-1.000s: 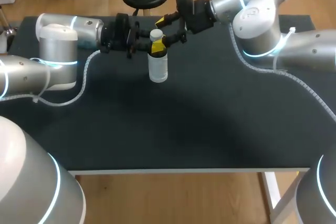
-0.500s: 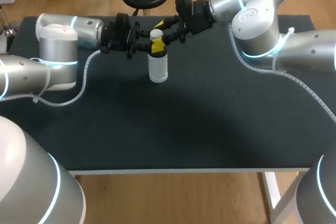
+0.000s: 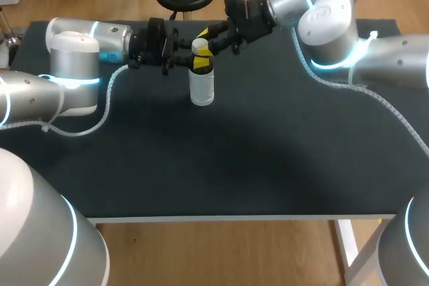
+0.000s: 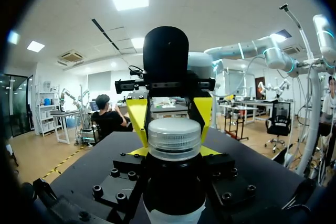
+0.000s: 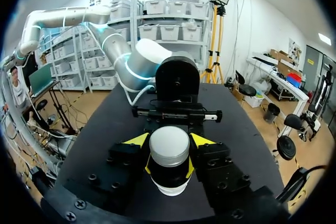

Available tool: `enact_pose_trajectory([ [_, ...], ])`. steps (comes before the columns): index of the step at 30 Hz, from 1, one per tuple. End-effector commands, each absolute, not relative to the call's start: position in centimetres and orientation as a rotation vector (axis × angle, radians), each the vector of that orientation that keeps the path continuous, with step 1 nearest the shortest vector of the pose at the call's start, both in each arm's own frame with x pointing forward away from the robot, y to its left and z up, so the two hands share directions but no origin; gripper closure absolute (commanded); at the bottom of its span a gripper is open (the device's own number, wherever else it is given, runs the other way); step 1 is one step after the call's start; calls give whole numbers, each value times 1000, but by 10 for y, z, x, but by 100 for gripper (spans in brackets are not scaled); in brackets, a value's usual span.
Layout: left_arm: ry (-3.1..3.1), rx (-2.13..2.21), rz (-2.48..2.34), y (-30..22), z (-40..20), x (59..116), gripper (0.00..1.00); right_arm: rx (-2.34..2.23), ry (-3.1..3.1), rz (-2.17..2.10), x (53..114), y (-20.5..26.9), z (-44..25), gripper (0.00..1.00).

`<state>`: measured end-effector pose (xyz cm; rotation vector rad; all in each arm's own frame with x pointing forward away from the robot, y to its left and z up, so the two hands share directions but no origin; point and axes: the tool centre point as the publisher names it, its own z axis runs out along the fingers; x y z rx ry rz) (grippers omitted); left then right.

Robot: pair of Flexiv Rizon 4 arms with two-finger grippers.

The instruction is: Unscrew the bottle cap

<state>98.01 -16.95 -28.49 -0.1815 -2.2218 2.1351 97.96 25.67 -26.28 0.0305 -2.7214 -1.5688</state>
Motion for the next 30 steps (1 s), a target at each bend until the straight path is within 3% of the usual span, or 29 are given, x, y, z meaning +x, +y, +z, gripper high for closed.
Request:
enact_pose_trajectory([
  [1,-2221,-182,2135,-169,-286,983,100,125,-2685,-1557,985,257,-263,100],
  [30,-2221,-182,2135,-169,-286,983,100,954,-2271,-1328,973,260,-252,100],
])
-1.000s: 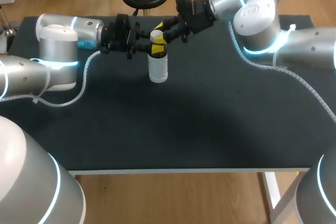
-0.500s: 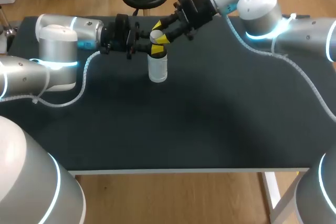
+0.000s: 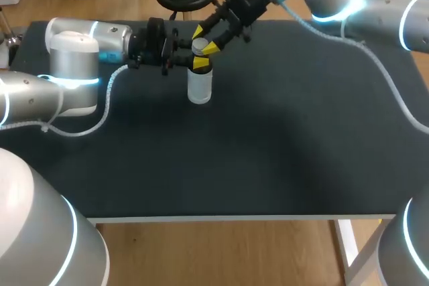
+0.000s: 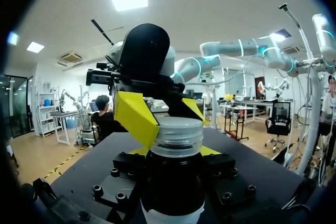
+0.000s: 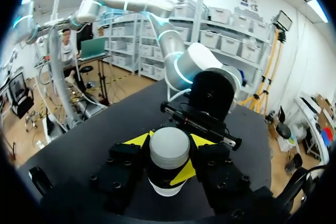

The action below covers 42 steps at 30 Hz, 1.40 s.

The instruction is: Unscrew the bottle cap

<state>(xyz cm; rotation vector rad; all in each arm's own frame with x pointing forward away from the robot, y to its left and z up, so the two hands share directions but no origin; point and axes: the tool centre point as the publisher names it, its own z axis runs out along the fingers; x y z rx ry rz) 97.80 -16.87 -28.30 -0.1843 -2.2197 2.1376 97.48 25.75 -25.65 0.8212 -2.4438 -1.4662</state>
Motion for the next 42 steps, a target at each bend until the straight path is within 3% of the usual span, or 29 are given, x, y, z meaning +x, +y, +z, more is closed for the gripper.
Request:
enact_pose_trajectory([
  [1,-2221,-182,2135,-169,-286,983,100,990,-2247,-1317,972,260,-251,100],
  [42,-2221,-182,2135,-169,-286,983,100,1695,-1723,-719,967,265,-251,100],
])
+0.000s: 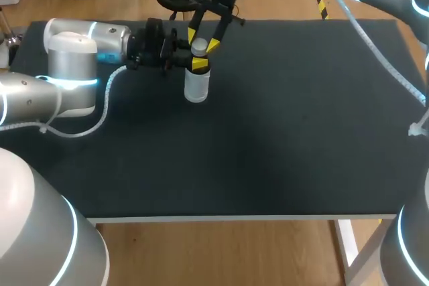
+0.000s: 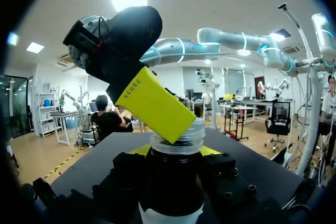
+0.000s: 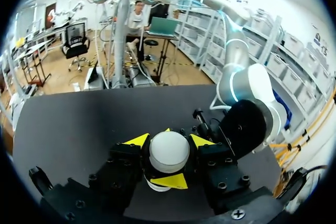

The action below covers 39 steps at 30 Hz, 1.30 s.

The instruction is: Unscrew the bottle cap

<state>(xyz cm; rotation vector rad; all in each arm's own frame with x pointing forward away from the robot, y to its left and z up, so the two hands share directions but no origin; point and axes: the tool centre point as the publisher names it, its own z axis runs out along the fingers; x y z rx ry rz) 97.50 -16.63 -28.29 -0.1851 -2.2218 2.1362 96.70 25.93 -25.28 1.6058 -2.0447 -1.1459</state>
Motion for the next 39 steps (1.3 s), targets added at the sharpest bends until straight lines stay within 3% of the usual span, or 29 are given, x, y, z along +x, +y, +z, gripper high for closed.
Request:
enact_pose_trajectory([
  [1,-2221,-182,2135,-169,-286,983,100,1707,-1706,-702,966,265,-252,100],
  [39,-2221,-182,2135,-169,-286,983,100,2005,-1288,-293,972,251,-242,100],
])
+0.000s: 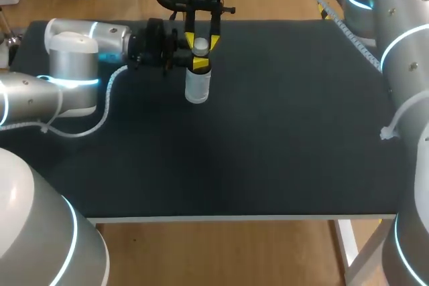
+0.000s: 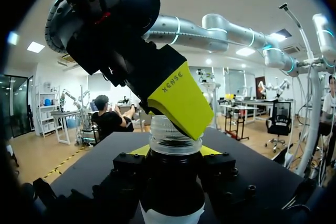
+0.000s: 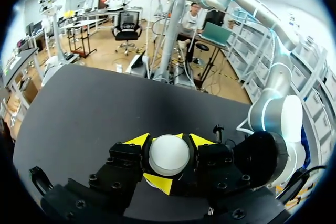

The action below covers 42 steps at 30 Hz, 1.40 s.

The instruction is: Unscrew the bottle cap

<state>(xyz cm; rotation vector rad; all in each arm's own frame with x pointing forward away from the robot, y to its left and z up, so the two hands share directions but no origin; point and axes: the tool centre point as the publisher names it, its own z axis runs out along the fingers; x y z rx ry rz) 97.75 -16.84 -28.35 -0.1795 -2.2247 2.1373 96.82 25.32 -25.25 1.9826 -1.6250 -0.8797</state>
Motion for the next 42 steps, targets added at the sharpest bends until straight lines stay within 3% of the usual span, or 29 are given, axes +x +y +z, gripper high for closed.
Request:
enact_pose_trajectory([
  [1,-2221,-182,2135,-169,-286,983,100,2010,-1280,-284,972,251,-241,100],
  [42,-2221,-182,2135,-169,-286,983,100,2146,-1026,-79,975,250,-240,100],
])
